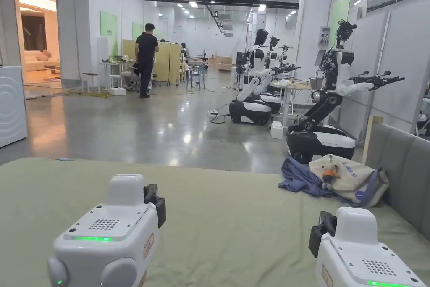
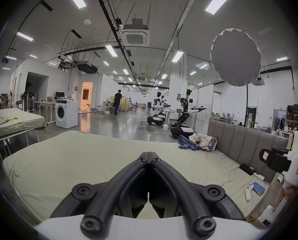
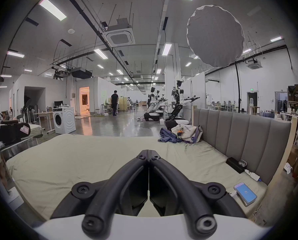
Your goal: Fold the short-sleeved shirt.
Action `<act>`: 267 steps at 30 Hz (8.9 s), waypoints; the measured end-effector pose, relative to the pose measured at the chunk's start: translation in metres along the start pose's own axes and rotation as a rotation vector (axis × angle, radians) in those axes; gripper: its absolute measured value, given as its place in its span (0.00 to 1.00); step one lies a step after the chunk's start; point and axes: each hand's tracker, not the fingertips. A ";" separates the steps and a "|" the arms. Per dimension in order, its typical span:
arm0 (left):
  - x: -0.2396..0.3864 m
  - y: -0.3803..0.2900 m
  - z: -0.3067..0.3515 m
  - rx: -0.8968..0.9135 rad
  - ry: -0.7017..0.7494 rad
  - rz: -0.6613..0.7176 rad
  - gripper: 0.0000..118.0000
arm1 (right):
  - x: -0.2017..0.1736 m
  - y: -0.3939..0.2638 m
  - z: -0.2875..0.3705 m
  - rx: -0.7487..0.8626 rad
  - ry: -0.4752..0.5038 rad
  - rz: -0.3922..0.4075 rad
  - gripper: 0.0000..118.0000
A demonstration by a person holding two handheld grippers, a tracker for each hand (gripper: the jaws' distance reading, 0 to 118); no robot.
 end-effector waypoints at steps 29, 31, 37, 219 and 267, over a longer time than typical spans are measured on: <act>0.007 0.002 0.001 -0.015 -0.004 -0.011 0.00 | -0.002 0.004 0.006 0.018 0.001 0.009 0.02; 0.006 0.002 0.001 -0.016 -0.004 -0.014 0.00 | -0.001 0.004 0.006 0.015 0.005 0.008 0.02; 0.006 0.001 0.002 -0.016 -0.002 -0.026 0.00 | -0.002 0.003 0.006 0.013 0.006 0.008 0.02; -0.240 -0.029 -0.170 -0.505 -0.072 0.155 0.01 | -0.025 -0.069 -0.289 -0.561 0.362 -0.081 0.09; -0.217 -0.170 -0.107 -0.664 -0.148 0.104 0.02 | 0.123 -0.156 -0.100 -0.637 0.317 -0.211 0.09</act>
